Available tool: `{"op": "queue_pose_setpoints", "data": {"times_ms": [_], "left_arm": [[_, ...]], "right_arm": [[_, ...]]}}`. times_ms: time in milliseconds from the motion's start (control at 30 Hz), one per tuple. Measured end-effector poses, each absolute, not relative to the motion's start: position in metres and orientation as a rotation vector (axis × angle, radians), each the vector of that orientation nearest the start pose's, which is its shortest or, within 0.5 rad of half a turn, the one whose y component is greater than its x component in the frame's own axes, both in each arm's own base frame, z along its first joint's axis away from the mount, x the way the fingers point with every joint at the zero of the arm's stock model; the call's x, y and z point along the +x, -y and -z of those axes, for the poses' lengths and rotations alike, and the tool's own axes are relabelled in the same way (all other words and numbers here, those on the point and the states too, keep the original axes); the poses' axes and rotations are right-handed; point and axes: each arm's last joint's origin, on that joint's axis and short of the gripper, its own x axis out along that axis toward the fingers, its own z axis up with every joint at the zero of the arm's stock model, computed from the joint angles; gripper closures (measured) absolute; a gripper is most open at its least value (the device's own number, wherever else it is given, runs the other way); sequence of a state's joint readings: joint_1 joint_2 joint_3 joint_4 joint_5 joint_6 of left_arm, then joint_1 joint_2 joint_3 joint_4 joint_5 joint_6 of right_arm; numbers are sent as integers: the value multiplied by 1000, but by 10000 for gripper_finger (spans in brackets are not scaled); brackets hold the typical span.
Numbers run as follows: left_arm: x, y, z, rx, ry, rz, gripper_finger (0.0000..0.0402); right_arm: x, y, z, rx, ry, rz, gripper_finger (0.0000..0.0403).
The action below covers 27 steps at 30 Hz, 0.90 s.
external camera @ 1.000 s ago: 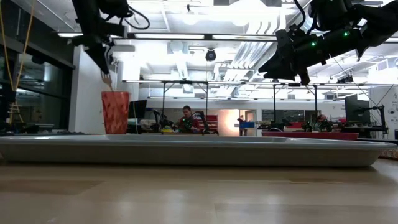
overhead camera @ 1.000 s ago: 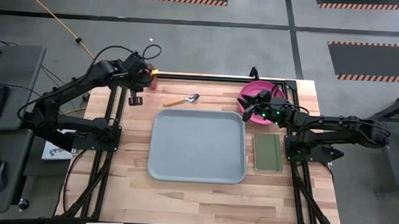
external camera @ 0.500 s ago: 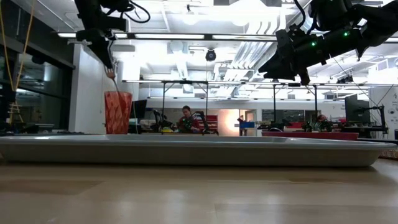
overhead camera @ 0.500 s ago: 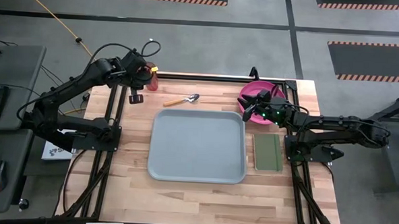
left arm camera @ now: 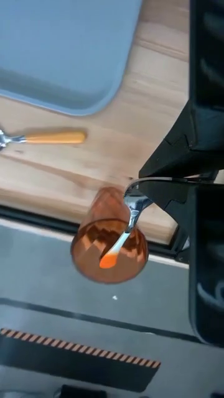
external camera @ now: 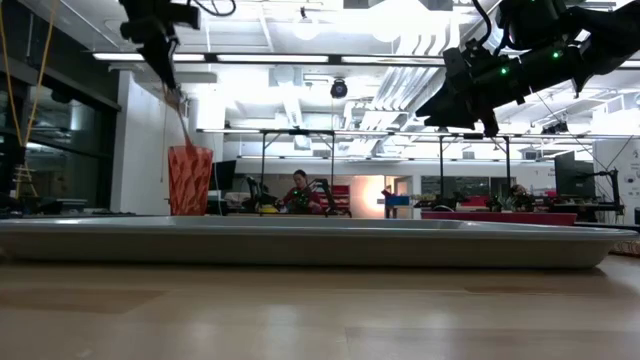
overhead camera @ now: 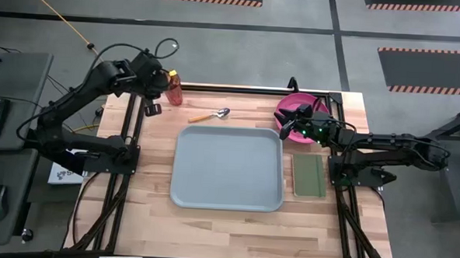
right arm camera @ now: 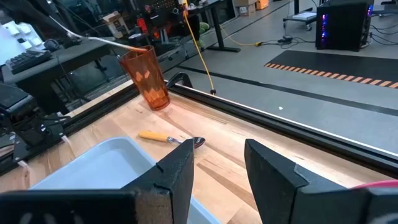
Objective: Pick and place plate/cup/fork/spoon on tray
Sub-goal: Put the orange fork on the gray serving tray
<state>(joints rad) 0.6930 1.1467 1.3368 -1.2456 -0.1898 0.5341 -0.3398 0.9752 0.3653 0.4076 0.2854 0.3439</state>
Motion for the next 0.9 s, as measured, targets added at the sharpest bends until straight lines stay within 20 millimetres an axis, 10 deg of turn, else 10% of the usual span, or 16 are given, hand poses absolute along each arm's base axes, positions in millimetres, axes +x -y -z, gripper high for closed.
{"op": "queue_pose_setpoints", "data": {"times_ms": [567,900], "left_arm": [[137,-74,-455,106,-794,-343,401],[161,-27,-421,118,-640,-22,401]], "right_arm": [[187,75,-213,337,-82,644,268],[189,71,-215,351,-89,492,268]]}}
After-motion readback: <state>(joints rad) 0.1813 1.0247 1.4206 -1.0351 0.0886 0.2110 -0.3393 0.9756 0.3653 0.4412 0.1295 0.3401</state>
